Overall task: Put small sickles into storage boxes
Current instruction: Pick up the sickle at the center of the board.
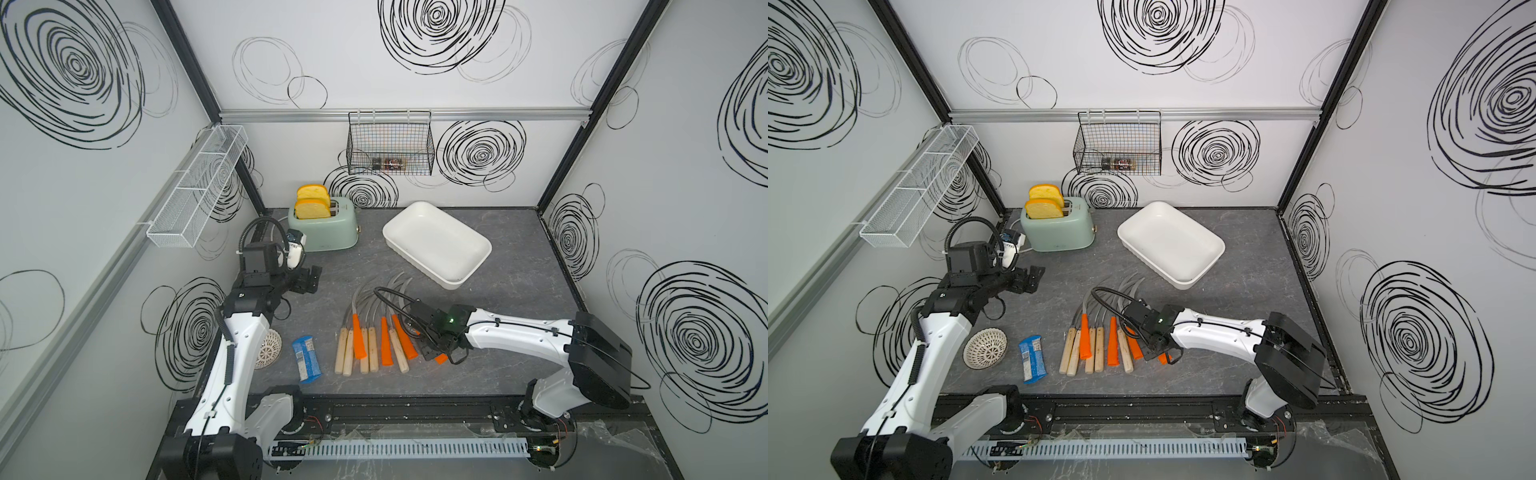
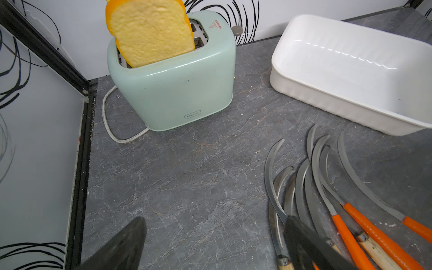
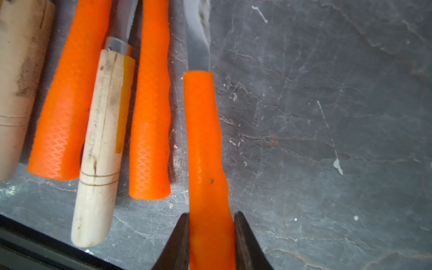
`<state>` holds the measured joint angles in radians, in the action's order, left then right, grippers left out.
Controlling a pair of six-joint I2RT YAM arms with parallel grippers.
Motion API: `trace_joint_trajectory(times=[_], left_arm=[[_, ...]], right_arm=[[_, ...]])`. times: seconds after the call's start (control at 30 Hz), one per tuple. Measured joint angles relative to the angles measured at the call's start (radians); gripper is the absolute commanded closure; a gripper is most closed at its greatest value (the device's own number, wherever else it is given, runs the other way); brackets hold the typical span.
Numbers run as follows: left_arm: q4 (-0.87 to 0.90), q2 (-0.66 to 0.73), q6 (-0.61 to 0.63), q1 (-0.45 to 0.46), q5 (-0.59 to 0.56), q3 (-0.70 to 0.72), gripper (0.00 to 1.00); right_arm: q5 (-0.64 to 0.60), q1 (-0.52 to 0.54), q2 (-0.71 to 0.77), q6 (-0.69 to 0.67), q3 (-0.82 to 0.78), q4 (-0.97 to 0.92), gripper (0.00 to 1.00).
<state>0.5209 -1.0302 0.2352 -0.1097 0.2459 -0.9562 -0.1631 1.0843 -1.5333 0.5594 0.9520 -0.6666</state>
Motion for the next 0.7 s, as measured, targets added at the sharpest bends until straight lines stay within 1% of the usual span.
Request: trace_joint_trajectory(times=[0.27,0.4,0.5,0.7], left_arm=[[0.0,0.0,0.0,0.0,0.0,0.0,0.04],[0.0,0.0,0.0,0.0,0.0,0.0,0.04],[0.0,0.0,0.0,0.0,0.0,0.0,0.04],[0.0,0.0,-0.001,0.0,0.001,0.0,0.04]], right_arm=[[0.027,-0.006,0.056,-0.018,0.002,-0.028,0.97],[0.055,-0.028,0.092,-0.029,0.043,-0.051,0.96],[0.075,-0.065,0.121,-0.043,0.1,-0.064,0.96],[0.113,-0.18,0.162,-0.09,0.206,-0.064,0.96]])
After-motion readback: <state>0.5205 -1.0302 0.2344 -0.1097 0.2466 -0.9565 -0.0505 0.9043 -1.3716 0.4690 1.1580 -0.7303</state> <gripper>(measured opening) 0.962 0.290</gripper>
